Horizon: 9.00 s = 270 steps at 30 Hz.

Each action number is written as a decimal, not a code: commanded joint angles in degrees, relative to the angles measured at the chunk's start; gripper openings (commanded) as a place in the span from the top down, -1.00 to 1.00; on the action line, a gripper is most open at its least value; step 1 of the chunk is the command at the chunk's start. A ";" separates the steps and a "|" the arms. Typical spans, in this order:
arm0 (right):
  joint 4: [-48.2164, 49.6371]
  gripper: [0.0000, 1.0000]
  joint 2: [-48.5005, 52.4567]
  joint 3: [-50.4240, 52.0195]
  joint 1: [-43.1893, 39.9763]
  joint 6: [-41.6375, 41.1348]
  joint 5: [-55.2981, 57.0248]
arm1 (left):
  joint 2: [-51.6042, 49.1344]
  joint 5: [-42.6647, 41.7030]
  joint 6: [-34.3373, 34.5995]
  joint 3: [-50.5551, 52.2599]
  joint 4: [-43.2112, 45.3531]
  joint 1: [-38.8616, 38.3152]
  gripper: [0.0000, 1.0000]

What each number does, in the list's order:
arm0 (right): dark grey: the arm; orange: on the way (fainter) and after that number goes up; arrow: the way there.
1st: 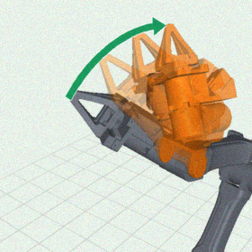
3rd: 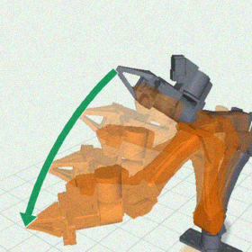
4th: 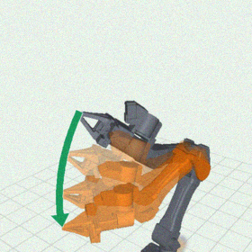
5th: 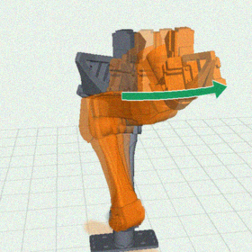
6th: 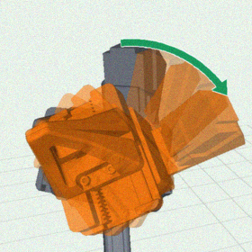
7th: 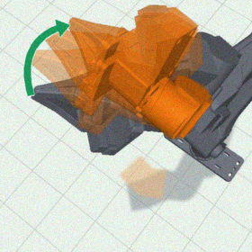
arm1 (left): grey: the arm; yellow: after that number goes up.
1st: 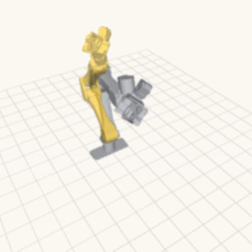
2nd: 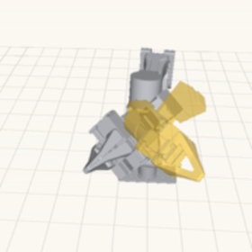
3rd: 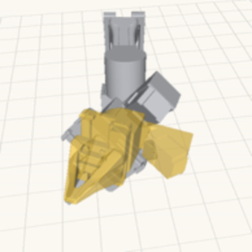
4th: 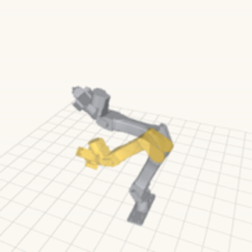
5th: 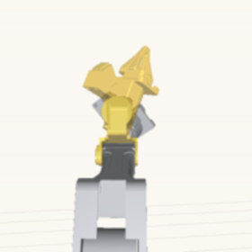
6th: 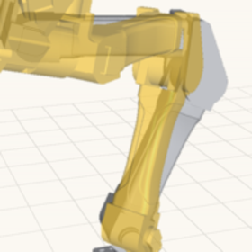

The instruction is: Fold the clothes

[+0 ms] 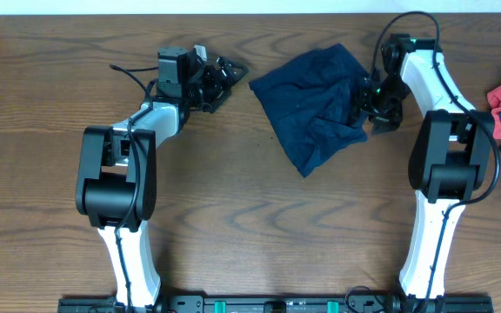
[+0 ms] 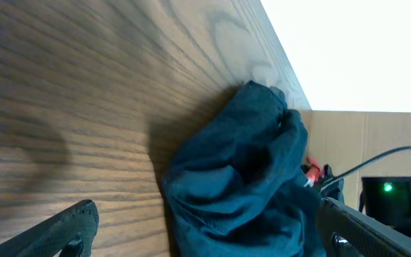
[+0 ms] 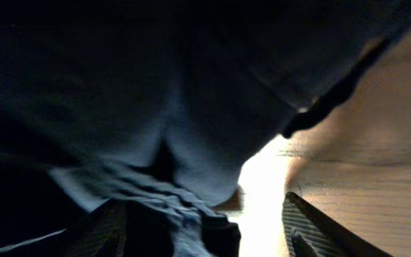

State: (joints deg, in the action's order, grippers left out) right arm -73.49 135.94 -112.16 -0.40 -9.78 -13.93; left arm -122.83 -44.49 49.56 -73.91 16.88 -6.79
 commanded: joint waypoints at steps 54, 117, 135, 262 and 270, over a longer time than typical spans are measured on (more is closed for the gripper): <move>2.60 -0.99 -12.63 -13.73 -8.55 8.79 -7.76 | -0.55 -1.29 5.81 -0.22 2.10 -4.11 -0.70; 1.81 -0.98 -12.83 -13.79 -8.52 10.10 -11.78 | 34.45 23.17 -18.05 -7.45 -50.71 -11.74 0.88; 3.23 -0.98 -12.83 -13.77 -8.41 10.10 -9.81 | 41.20 29.97 -22.05 -25.24 -81.66 -9.51 0.88; 4.33 -0.99 -12.83 -13.77 -20.41 7.76 -7.26 | 0.79 -1.84 -28.28 -56.72 -77.64 -23.78 0.88; 1.77 -0.99 -12.83 -21.24 -25.53 8.15 -7.52 | -5.79 -15.93 -23.71 -56.72 -66.77 -26.91 0.88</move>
State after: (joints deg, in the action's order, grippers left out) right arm -71.02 123.17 -128.66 -23.14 -1.50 -20.86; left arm -128.33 -51.24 23.92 -130.15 -51.70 -32.64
